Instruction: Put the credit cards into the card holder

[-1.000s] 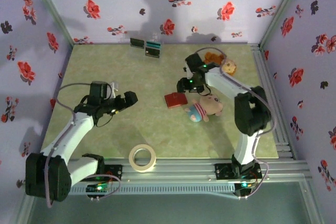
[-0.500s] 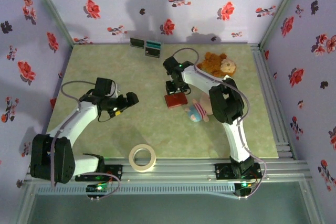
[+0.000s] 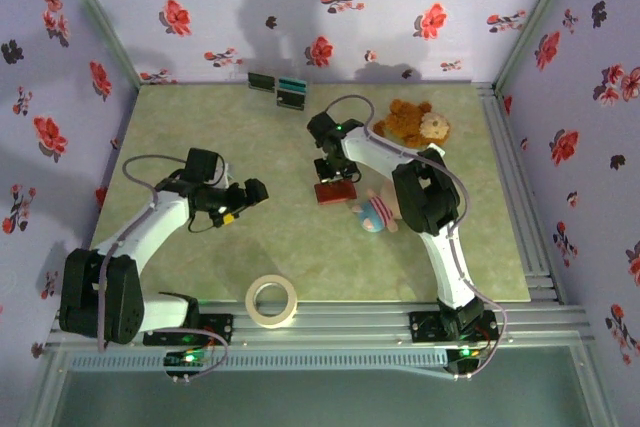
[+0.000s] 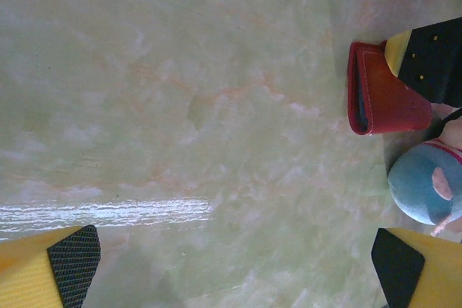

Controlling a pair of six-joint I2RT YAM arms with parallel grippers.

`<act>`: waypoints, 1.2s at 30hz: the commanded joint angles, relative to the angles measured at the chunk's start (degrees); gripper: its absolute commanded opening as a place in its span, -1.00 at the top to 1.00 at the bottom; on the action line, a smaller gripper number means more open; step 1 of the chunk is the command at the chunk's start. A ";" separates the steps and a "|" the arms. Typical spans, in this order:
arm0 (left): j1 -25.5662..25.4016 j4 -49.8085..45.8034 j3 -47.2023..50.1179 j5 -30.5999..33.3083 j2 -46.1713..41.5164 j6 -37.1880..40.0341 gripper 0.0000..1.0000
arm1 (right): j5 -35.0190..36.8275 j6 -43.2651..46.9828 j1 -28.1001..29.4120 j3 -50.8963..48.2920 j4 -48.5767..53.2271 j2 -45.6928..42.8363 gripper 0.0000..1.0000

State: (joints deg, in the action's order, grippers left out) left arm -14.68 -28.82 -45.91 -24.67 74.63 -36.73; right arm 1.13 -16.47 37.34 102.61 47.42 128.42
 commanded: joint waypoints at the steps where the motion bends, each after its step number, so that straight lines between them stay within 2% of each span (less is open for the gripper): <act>1: -0.41 -0.39 -1.02 -1.44 -0.13 0.06 -1.00 | 0.98 0.47 0.88 1.02 1.99 2.03 0.41; 6: -0.42 -0.60 -1.95 -4.51 -0.33 0.31 -0.99 | 0.23 0.39 1.91 -0.40 0.43 0.17 0.52; 10: -0.38 4.11 -0.25 -10.05 -2.09 -0.67 -0.99 | -0.07 0.09 3.07 -4.17 -3.61 -4.60 0.54; 13: -0.43 4.03 -0.50 -13.40 -2.79 -0.68 -0.99 | -1.12 -0.49 3.82 -7.81 -7.96 -8.60 0.60; 17: 0.36 5.27 0.68 -13.83 -4.84 -2.68 -0.99 | -3.91 1.18 5.86 -14.09 -17.34 -13.87 0.63; 23: 4.62 7.51 3.98 -14.71 -8.12 -8.12 -0.96 | -6.79 4.12 10.48 -21.99 -33.12 -17.91 0.54; 30: 14.04 8.40 9.66 -12.82 -12.18 -14.51 -1.00 | -10.18 4.64 14.91 -24.27 -52.45 -14.15 0.52; 33: 17.59 6.85 10.43 -13.26 -12.42 -14.31 -1.00 | -9.57 5.57 17.16 -24.39 -58.60 -12.90 0.52; 36: 18.15 7.59 11.18 -12.23 -13.21 -13.00 -0.98 | -8.79 6.19 18.62 -25.32 -61.80 -12.76 0.53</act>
State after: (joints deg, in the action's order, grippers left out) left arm 2.94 -21.45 -35.55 -37.26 62.98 -49.25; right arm -7.55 -12.25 54.52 78.48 -5.39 115.15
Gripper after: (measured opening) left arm 0.992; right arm 0.237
